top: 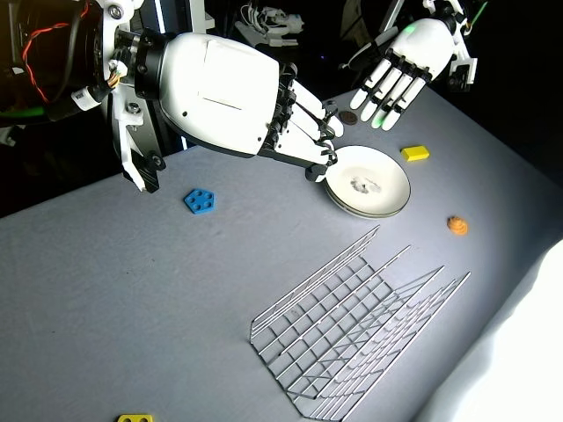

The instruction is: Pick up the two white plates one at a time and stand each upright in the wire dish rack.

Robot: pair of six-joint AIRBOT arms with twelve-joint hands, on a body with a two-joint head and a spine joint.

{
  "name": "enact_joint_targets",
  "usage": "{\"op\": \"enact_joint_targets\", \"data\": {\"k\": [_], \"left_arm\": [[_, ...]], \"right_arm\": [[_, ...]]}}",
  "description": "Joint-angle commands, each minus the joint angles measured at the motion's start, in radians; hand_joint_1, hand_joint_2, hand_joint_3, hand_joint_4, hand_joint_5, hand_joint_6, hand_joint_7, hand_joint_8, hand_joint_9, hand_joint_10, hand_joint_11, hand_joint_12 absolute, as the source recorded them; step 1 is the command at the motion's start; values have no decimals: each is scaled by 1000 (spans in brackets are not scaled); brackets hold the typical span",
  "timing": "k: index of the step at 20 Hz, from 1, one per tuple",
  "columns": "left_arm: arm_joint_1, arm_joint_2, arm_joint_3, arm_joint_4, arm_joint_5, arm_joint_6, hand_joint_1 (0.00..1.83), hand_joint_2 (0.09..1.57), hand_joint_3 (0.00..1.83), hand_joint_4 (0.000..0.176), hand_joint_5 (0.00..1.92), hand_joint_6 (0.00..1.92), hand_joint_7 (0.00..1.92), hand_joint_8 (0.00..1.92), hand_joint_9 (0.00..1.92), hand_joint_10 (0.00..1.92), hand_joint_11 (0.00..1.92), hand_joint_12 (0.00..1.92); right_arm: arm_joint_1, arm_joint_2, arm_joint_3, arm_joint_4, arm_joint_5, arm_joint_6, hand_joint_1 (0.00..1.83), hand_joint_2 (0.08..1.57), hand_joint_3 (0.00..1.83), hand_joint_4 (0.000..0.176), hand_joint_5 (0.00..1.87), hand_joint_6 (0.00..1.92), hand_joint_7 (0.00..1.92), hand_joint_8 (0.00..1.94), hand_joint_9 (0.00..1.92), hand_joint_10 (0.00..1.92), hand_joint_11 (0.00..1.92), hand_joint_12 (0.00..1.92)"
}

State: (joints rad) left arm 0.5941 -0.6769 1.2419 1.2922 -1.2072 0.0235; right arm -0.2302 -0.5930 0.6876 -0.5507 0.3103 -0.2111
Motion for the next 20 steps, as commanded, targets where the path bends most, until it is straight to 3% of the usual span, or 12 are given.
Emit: {"op": "enact_joint_targets", "data": {"k": [1,6,13,18,20], "left_arm": [[-11,2,5,-70,-76,-6,0,989,46,0,48,0,8,0,1,0,0,5],[-31,0,31,-9,-101,-38,0,987,21,0,0,0,0,0,0,0,0,0],[-139,-6,81,169,-121,-93,0,1004,21,0,17,5,0,0,0,0,0,0],[-150,-17,85,278,-83,-111,0,979,6,0,13,5,0,0,0,0,0,0],[-146,-24,75,302,-58,-113,0,1011,19,0,50,18,13,5,0,0,0,0]], "right_arm": [[7,6,-4,27,108,6,0,1017,13,0,0,0,0,0,0,0,0,0],[7,6,-12,26,108,-10,0,1037,16,0,0,0,0,0,0,0,0,0],[6,7,-20,26,109,-44,14,1065,22,0,0,0,0,0,0,0,0,0],[-43,1,-20,27,252,-129,579,1010,0,0,0,0,0,0,0,0,1,0],[-59,0,-19,27,294,-137,714,987,0,0,0,0,0,0,0,0,0,0]]}}
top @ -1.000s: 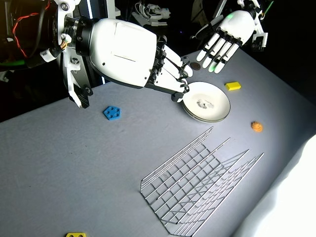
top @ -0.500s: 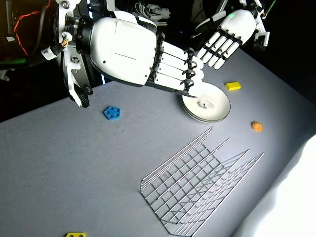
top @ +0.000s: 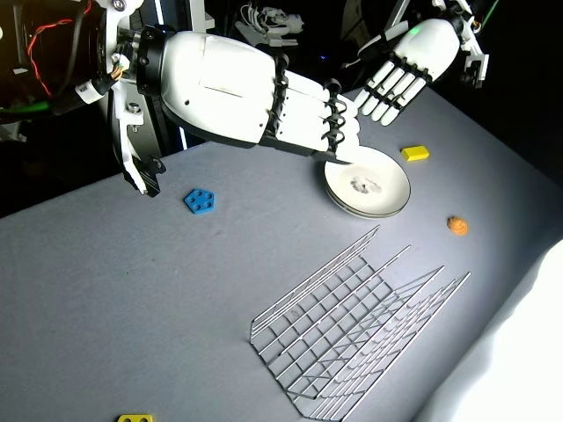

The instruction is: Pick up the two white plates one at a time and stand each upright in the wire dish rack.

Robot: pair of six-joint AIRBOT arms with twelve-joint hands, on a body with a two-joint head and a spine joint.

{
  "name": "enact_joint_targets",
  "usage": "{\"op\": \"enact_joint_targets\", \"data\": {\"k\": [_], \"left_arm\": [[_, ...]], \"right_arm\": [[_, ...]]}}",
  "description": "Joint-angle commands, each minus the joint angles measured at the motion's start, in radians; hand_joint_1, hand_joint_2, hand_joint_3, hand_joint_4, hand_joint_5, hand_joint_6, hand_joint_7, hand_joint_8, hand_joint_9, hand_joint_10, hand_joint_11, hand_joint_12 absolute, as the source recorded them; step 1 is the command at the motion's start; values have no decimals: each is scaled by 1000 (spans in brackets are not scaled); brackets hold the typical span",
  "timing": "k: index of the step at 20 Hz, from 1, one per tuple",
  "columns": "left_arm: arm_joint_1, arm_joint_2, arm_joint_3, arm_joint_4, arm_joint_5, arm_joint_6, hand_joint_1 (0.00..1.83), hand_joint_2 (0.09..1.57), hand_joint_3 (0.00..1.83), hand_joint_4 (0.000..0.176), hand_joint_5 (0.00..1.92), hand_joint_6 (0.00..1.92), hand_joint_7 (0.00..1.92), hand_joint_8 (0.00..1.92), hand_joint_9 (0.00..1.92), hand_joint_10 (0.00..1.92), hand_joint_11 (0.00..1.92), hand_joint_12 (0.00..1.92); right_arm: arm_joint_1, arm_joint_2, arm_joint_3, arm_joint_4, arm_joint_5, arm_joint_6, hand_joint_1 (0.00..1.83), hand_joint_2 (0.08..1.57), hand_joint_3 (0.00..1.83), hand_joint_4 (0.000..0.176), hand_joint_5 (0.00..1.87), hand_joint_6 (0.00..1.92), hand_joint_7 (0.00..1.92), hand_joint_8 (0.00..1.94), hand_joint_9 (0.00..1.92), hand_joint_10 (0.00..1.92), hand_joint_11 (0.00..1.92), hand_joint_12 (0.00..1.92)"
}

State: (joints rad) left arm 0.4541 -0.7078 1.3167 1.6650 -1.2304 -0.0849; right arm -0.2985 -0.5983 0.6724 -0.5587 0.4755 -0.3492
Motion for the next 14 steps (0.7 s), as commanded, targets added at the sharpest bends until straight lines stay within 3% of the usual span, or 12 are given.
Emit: {"op": "enact_joint_targets", "data": {"k": [1,8,14], "left_arm": [[1,3,-5,-71,-24,-5,0,1013,19,0,44,14,9,3,0,0,0,0],[114,-80,20,-83,116,-12,0,1013,10,0,27,1,6,0,6,1,6,4],[136,-140,80,-83,153,-12,0,991,0,0,24,1,3,0,1,0,0,0]], "right_arm": [[6,5,-3,35,139,1,783,964,0,0,0,0,0,0,0,0,0,0],[-55,-11,36,36,278,1,1007,901,0,0,0,0,0,0,0,0,9,4],[-71,-20,65,78,346,0,1006,882,0,0,0,0,0,0,0,0,46,32]]}}
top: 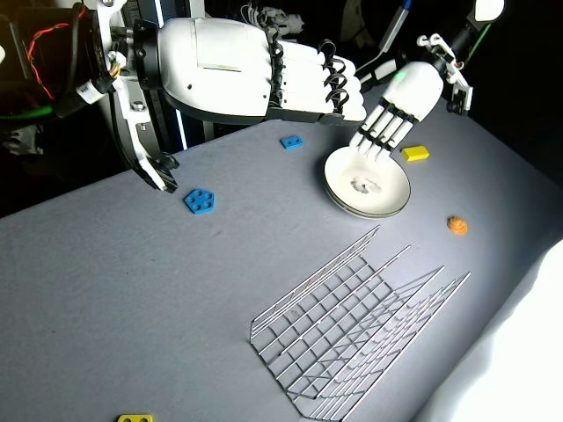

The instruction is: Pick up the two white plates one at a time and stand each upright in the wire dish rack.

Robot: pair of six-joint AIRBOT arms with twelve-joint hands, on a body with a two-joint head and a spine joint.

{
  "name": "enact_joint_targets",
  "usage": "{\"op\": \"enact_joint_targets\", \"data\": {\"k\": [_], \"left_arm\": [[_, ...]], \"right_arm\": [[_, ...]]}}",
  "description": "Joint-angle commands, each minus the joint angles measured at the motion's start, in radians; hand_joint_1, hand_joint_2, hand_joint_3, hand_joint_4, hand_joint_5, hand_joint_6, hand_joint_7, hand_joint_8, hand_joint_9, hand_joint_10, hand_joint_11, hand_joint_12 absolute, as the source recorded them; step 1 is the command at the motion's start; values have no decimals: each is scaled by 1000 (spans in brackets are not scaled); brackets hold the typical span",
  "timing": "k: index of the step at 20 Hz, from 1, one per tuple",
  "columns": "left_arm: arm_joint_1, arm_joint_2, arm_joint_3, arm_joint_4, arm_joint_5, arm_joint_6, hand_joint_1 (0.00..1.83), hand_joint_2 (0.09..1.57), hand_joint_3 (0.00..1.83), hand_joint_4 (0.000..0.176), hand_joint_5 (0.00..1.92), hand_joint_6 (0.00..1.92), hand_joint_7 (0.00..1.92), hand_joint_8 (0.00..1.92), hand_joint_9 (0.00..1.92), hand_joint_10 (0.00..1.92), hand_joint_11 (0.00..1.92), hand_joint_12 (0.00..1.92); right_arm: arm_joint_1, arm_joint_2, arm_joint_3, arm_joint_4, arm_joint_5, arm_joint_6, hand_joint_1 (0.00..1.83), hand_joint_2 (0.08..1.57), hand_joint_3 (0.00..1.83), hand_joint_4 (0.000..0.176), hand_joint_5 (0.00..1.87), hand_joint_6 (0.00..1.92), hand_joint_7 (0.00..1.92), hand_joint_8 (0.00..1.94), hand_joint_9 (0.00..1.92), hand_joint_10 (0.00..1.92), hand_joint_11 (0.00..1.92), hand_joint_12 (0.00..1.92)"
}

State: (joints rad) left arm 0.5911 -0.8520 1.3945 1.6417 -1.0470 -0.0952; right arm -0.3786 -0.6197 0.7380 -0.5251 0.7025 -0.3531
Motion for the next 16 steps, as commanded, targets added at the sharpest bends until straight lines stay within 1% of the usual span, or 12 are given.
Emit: {"op": "enact_joint_targets", "data": {"k": [1,3,6,8,9,10,12,13,15,16], "left_arm": [[-1,-3,11,-60,-26,-1,0,991,0,0,24,1,3,0,1,0,0,0],[0,-16,30,-59,-17,-1,0,999,1,0,45,11,21,8,13,5,0,0],[2,-31,52,-54,0,-1,0,998,0,0,16,3,0,0,0,0,0,0],[4,-39,65,-51,6,-1,0,993,0,0,34,9,8,2,4,1,0,0],[6,-42,70,-51,8,-1,0,991,0,0,28,6,5,1,0,0,0,0],[7,-45,75,-47,11,-1,0,998,1,0,38,9,8,2,0,0,0,0],[8,-53,85,-40,15,-1,0,1000,1,0,24,2,2,0,0,0,0,0],[10,-57,91,-36,19,-1,0,1015,8,0,67,19,43,16,35,14,28,13],[16,-61,99,-35,23,-1,0,995,0,0,28,1,7,0,2,0,2,4],[17,-62,102,-35,23,-1,0,995,0,0,28,1,7,0,2,0,2,4]], "right_arm": [[8,-2,7,57,122,4,1006,882,0,0,0,0,0,0,0,0,46,32],[7,-13,23,61,124,4,1056,887,0,0,0,0,0,0,0,0,25,31],[-16,-25,48,57,165,4,1037,919,1,0,0,0,0,0,0,0,2,13],[-28,-28,54,32,172,-30,1054,912,0,0,0,0,0,0,0,0,5,11],[-28,-29,55,-3,172,-49,1015,914,0,0,0,0,0,0,0,0,18,19],[-28,-30,55,-26,172,-67,1051,921,1,0,0,0,0,0,0,0,19,21],[-27,-30,57,-29,171,-82,1070,911,0,0,0,0,0,0,0,0,23,29],[-26,-31,59,-29,171,-94,1066,918,0,0,0,0,0,0,0,0,19,30],[-26,-36,62,-39,169,-124,1024,924,0,0,0,0,0,0,0,0,0,169],[-26,-37,64,-45,169,-124,1024,924,0,0,0,0,0,0,0,0,0,169]]}}
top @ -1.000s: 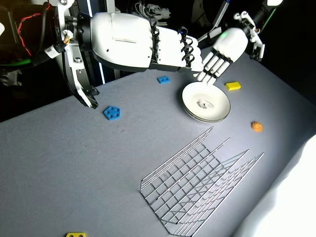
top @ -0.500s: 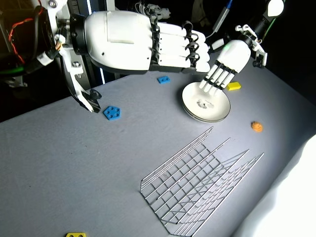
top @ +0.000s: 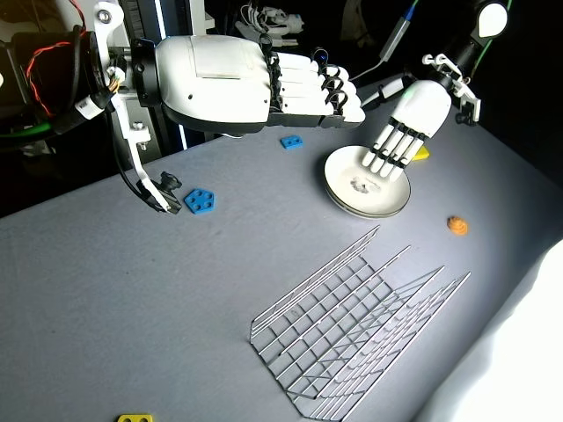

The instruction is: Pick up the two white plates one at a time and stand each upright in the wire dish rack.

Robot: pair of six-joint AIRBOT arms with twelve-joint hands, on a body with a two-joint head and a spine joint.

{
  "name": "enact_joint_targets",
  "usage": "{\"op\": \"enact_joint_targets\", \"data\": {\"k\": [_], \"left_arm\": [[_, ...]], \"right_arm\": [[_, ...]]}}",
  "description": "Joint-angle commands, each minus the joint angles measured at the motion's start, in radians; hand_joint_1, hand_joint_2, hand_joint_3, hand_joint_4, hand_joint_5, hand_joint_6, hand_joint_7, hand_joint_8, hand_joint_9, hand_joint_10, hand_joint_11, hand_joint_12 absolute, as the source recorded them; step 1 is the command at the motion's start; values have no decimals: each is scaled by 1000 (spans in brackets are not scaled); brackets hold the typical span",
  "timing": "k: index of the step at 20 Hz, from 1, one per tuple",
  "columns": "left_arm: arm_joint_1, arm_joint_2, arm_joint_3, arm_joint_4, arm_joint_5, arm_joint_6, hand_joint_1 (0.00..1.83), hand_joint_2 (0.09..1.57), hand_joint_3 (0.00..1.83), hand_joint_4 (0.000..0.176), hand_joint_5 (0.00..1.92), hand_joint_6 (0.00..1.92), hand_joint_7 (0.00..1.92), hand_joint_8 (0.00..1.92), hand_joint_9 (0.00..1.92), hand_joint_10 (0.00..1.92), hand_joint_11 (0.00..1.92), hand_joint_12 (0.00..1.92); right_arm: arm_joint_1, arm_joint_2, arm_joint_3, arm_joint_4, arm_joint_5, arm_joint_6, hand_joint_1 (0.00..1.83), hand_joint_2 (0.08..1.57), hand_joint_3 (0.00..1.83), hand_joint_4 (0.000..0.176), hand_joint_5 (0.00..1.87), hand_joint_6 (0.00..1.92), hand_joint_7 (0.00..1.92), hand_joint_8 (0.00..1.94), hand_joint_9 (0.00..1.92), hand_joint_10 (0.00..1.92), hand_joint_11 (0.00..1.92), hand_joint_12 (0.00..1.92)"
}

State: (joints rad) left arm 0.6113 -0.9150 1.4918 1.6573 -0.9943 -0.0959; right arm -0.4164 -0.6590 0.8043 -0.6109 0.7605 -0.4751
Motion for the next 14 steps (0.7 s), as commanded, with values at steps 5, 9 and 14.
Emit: {"op": "enact_joint_targets", "data": {"k": [5,9,14], "left_arm": [[7,-5,28,-51,-29,0,0,1015,6,0,21,0,1,0,0,0,1,5],[24,-14,42,-45,-29,1,0,1024,10,0,4,1,0,0,0,0,0,0],[30,-18,37,-44,-29,2,0,1049,15,0,11,3,20,5,13,3,0,1]], "right_arm": [[13,-21,32,2,113,5,1052,901,0,0,3,1,0,0,0,0,0,278],[12,-34,58,-53,114,22,1033,884,0,0,0,0,0,0,0,0,0,204],[13,-42,66,-67,109,-1,1003,883,0,0,0,0,0,0,0,0,0,88]]}}
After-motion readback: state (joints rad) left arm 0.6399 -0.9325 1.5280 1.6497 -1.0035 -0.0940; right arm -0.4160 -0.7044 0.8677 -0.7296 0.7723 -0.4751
